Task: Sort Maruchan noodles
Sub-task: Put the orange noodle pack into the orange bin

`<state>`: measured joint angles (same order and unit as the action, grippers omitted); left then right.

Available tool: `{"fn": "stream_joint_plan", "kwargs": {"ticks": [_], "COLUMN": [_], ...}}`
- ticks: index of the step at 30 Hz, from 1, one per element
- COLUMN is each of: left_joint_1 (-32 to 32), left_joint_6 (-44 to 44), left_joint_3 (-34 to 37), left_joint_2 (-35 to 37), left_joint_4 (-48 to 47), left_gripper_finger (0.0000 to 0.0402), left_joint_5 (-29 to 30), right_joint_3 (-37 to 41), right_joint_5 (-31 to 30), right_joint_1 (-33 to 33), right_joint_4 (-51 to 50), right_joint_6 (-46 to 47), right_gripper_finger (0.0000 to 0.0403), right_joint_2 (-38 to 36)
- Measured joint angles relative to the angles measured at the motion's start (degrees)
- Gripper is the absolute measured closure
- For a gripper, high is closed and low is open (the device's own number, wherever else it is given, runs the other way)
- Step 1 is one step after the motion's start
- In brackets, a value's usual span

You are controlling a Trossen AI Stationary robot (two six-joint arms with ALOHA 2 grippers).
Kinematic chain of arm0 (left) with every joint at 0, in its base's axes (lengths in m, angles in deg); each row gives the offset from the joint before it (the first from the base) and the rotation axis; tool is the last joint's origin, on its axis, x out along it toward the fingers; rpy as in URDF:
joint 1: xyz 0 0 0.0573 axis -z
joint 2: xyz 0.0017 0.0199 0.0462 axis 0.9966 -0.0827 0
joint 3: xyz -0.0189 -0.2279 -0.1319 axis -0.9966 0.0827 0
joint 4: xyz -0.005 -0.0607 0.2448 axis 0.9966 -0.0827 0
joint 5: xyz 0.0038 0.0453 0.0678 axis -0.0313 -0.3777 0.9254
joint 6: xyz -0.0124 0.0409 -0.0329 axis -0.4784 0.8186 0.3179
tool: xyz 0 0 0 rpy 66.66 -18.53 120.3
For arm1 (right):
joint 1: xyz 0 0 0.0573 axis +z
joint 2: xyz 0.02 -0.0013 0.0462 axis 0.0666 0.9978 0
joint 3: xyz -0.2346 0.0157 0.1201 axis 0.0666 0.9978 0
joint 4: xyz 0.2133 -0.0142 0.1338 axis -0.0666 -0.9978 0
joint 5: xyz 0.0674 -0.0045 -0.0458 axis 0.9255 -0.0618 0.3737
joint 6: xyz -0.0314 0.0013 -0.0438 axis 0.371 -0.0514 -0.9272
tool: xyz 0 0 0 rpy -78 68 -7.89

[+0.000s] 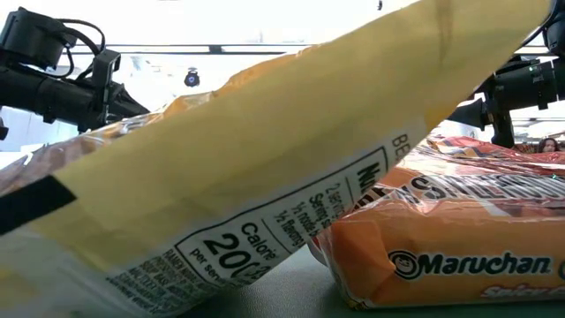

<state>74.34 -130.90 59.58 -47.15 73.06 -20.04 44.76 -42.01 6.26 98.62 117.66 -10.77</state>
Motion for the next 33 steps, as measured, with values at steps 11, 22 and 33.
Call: {"fn": "stream_joint_plan", "kwargs": {"ticks": [11,22,33], "left_joint_1": [-0.04,-0.02,-0.08], "left_joint_6": [-0.22,2.72,3.44], "left_joint_3": [0.00,0.00,0.00], "left_joint_2": [-0.07,-0.07,-0.36], "left_joint_4": [2.81,9.40,9.40], "left_gripper_finger": [0.0283,0.0283,0.0283], "left_joint_5": [1.51,0.51,-1.26], "right_joint_3": [-0.01,-0.01,0.00], "right_joint_5": [-0.01,-0.01,-0.01], "right_joint_1": [-0.01,-0.01,-0.01], "right_joint_4": [0.01,0.02,0.02], "right_joint_6": [0.00,0.00,0.02], "right_gripper_finger": [0.0300,0.0300,0.0300], "right_joint_2": [-0.02,0.00,-0.02]}}
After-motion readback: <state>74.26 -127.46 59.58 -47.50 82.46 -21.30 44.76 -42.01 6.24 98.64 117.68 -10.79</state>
